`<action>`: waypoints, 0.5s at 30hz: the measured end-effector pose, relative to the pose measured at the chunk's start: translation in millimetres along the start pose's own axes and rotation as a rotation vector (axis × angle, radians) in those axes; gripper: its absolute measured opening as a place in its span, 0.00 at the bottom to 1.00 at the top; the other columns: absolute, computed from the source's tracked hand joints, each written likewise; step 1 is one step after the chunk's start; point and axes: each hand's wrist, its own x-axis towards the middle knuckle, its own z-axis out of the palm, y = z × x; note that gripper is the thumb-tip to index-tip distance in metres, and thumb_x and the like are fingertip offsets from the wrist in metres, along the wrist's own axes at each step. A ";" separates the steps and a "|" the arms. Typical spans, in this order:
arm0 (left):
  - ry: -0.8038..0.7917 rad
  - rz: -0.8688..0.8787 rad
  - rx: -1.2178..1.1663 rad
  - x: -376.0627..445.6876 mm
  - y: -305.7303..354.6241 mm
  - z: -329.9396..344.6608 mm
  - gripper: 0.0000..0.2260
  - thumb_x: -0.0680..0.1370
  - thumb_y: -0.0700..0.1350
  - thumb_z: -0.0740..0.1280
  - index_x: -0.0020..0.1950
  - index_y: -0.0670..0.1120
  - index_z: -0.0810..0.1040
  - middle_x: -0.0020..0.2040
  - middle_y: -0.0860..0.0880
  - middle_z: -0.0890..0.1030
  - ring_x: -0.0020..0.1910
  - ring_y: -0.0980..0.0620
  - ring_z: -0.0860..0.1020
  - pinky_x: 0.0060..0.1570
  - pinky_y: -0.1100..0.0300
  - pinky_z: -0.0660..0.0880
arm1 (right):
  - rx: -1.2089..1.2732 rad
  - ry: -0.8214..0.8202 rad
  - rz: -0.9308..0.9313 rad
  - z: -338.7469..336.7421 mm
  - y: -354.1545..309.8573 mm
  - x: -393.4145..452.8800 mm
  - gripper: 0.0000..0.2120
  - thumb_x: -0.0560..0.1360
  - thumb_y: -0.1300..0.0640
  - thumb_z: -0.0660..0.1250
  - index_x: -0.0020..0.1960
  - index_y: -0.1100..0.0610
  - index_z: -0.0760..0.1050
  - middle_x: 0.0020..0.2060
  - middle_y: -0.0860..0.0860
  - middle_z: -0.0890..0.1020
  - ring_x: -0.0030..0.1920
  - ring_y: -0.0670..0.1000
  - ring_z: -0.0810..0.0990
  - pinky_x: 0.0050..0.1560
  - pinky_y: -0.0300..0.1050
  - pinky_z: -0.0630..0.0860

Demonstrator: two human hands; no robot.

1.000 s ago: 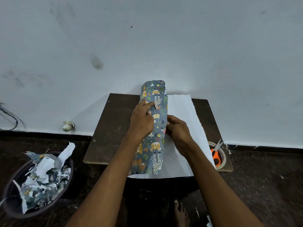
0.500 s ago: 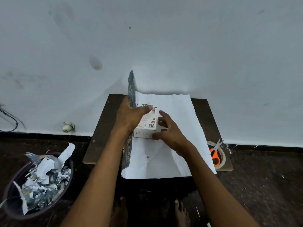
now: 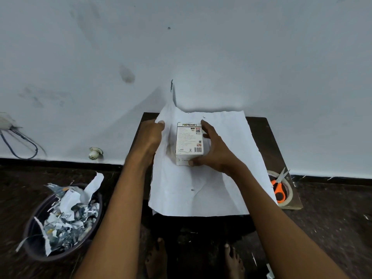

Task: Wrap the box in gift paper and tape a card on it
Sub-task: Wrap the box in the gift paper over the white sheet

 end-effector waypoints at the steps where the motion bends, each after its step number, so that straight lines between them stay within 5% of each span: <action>1: -0.007 -0.007 -0.010 -0.2 0.9 -0.7 0.11 0.83 0.44 0.61 0.41 0.53 0.70 0.46 0.47 0.72 0.48 0.50 0.69 0.45 0.55 0.67 | -0.010 0.001 -0.012 -0.3 1.6 1.3 0.63 0.58 0.61 0.86 0.82 0.44 0.52 0.75 0.45 0.66 0.74 0.50 0.65 0.54 0.34 0.73; 6: -0.008 -0.033 -0.050 -3.3 4.7 2.5 0.10 0.84 0.46 0.61 0.43 0.52 0.74 0.47 0.48 0.77 0.49 0.46 0.75 0.50 0.52 0.74 | -0.027 0.010 -0.033 1.0 5.3 1.1 0.62 0.55 0.59 0.84 0.81 0.45 0.55 0.74 0.41 0.67 0.72 0.49 0.68 0.60 0.44 0.75; 8: -0.016 -0.055 -0.082 -5.3 6.3 6.0 0.08 0.84 0.45 0.61 0.47 0.50 0.77 0.47 0.49 0.80 0.52 0.44 0.78 0.56 0.49 0.75 | -0.017 0.014 -0.038 1.6 6.1 0.5 0.61 0.57 0.62 0.85 0.81 0.45 0.55 0.74 0.41 0.67 0.72 0.49 0.68 0.57 0.40 0.75; 15: -0.034 -0.040 -0.099 -5.1 7.4 10.0 0.11 0.84 0.44 0.60 0.42 0.48 0.76 0.48 0.44 0.78 0.47 0.47 0.75 0.50 0.53 0.70 | -0.021 0.015 -0.048 6.1 4.3 -1.8 0.61 0.57 0.58 0.85 0.81 0.44 0.55 0.74 0.42 0.67 0.72 0.49 0.68 0.53 0.35 0.75</action>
